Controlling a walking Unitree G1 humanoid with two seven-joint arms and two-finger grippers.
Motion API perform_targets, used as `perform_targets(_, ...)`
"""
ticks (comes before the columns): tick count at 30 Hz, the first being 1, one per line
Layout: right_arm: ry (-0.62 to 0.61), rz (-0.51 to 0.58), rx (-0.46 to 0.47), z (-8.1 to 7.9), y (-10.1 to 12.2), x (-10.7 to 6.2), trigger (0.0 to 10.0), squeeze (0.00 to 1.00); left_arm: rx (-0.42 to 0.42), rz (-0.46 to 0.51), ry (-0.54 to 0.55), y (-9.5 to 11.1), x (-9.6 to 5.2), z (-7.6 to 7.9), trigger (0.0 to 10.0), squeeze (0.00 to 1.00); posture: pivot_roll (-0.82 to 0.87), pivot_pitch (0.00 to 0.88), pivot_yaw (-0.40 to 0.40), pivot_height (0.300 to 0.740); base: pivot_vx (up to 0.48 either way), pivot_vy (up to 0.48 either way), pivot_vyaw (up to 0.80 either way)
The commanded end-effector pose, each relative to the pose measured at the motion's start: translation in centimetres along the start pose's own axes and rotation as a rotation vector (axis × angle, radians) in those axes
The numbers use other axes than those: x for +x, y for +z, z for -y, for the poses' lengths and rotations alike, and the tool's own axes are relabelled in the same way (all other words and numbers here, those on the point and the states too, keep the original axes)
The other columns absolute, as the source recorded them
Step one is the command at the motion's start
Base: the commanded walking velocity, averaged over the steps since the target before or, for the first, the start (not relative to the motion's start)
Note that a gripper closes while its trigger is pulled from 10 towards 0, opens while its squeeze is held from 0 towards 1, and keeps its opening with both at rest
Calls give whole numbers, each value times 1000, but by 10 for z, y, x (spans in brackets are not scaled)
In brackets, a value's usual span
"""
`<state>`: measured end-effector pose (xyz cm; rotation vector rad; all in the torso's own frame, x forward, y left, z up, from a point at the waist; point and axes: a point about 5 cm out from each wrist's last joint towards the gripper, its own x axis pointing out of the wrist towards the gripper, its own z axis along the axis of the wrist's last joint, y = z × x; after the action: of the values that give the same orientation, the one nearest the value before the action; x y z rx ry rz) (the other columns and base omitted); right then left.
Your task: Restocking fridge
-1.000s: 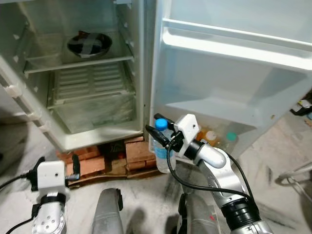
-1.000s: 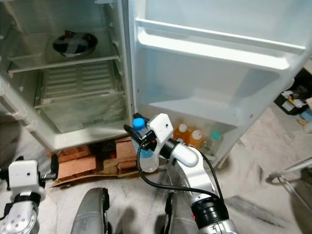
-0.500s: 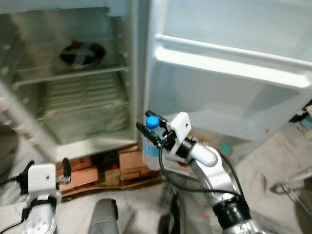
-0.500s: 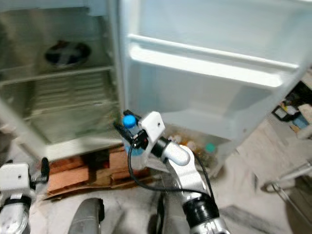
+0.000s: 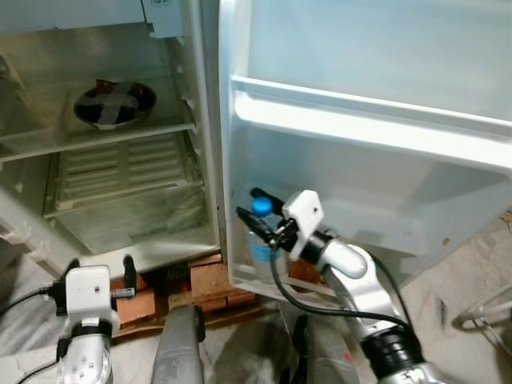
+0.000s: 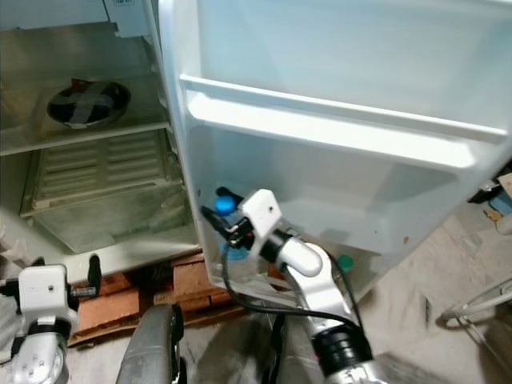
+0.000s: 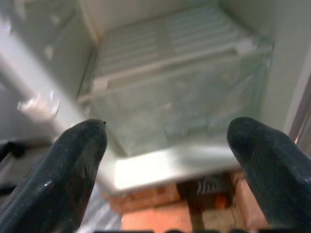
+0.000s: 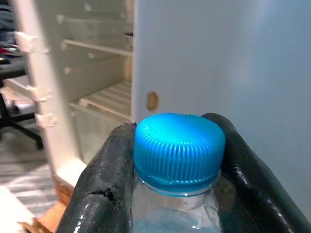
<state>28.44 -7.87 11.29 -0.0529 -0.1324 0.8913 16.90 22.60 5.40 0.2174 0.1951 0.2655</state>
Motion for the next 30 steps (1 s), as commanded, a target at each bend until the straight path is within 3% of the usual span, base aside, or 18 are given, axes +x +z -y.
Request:
perform_targets(1,17,19,0,-4,3,3,10000,0,8,5,2,2,1,-2,10000,0,100,90,-42,570,0,0,0)
perform_targets(6,31,3,10,-5,0,1,10000,0,17,1,16,2,-3,-5,10000,0,106,106,-42,540,0,0,0)
perform_targets(15,84,4,-28,-13,-3,7,10000,0,80,-1,79,2,-15,-16,10000,0,124,141,-46,540,0,0,0)
perform_targets(24,53,66,-226,-15,8,48,10000,0,169,39,101,13,-26,-24,10000,0,155,200,-46,540,0,0,0)
perform_targets(25,44,48,-299,-15,9,58,10000,0,180,39,110,14,-28,-26,10000,0,168,211,-49,540,0,0,0)
perform_targets(30,42,97,-423,-15,17,71,10000,0,198,36,135,16,-34,-32,10000,0,199,227,-60,540,0,0,0)
